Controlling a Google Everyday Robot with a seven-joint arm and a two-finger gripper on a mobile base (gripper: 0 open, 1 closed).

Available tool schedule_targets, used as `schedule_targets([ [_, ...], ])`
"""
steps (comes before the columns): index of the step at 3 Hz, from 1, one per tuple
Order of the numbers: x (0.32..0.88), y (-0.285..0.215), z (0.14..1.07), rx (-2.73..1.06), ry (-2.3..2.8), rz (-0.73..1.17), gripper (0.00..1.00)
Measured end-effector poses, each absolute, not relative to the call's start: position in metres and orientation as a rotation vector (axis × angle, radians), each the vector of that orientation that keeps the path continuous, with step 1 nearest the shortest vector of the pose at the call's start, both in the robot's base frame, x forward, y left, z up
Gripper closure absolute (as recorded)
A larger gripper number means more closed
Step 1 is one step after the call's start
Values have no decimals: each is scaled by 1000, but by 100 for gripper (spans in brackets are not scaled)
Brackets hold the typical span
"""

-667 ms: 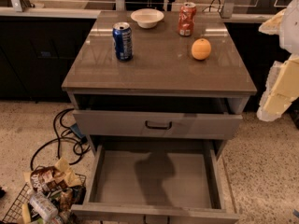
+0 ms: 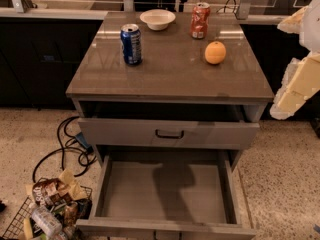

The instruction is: Place orange into middle drawer

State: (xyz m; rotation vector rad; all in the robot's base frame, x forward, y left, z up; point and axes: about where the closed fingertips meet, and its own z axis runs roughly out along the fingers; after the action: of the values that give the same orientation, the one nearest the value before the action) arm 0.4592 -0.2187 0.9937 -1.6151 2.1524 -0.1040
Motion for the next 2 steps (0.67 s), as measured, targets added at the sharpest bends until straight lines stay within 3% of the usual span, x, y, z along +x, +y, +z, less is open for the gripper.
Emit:
schedule_targets([
  [2,583,-242,1000,-1294,1960,105,0],
])
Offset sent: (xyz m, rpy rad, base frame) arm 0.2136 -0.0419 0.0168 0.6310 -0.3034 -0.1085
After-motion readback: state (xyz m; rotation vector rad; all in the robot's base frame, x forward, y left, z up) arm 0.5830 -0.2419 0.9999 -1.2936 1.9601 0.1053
